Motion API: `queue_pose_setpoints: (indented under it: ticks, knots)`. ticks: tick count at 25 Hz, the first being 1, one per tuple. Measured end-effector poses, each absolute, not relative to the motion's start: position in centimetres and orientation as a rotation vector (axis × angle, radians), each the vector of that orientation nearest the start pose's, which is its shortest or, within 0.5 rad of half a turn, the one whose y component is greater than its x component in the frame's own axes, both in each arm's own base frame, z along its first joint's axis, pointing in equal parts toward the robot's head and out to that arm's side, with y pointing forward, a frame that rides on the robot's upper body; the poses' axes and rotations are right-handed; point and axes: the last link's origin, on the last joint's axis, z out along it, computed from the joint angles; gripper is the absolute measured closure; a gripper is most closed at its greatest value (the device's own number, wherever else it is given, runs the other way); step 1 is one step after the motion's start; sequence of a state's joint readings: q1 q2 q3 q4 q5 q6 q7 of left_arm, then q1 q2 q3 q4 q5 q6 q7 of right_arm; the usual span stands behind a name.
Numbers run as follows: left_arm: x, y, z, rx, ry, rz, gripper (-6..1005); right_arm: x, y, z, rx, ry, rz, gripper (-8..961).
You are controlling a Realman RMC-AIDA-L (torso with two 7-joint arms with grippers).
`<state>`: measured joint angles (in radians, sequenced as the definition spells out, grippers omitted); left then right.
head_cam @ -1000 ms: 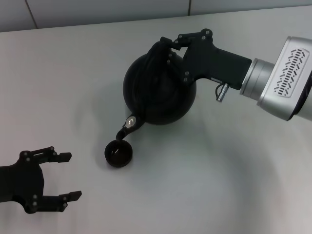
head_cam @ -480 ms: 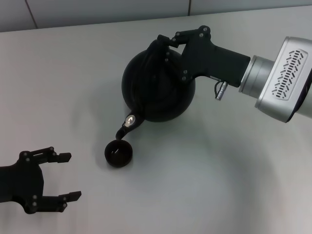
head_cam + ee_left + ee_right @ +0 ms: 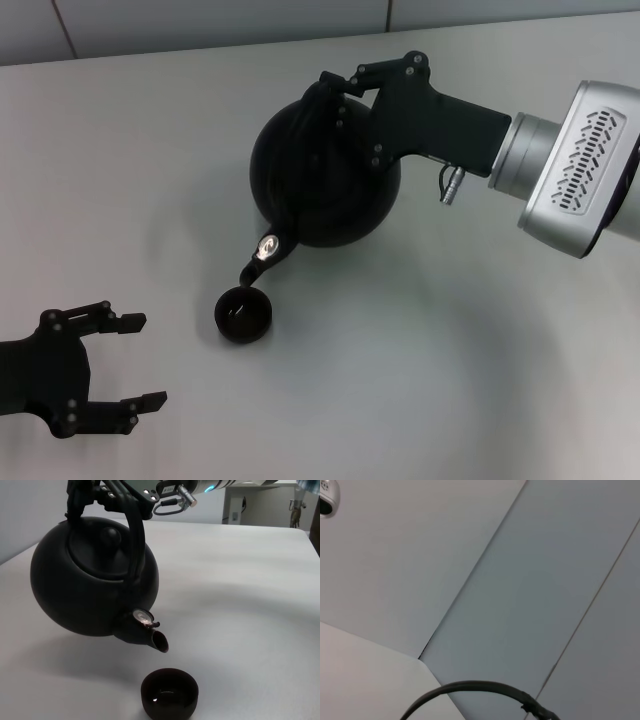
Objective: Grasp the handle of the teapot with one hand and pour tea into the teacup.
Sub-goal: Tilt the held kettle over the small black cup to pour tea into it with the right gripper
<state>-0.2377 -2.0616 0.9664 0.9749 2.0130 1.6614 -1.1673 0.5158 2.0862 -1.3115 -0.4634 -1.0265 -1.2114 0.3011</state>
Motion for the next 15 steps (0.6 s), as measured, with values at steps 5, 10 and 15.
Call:
queue_pose_setpoints:
  ticks: [5, 10, 15]
  knots:
    - [-30.00, 25.75, 1.43, -2.920, -0.193, -0.351, 136, 21.66, 35.76, -4.16, -2.255, -0.394, 0.683, 864]
    - [-30.01, 25.74, 1.43, -2.920, -0.193, -0.350, 137, 21.60, 35.79, -4.17, -2.255, -0.398, 0.683, 865]
    - [-30.02, 25.73, 1.41, -2.921, -0.195, -0.351, 137, 21.51, 35.82, -4.20, -2.257, -0.402, 0.684, 865]
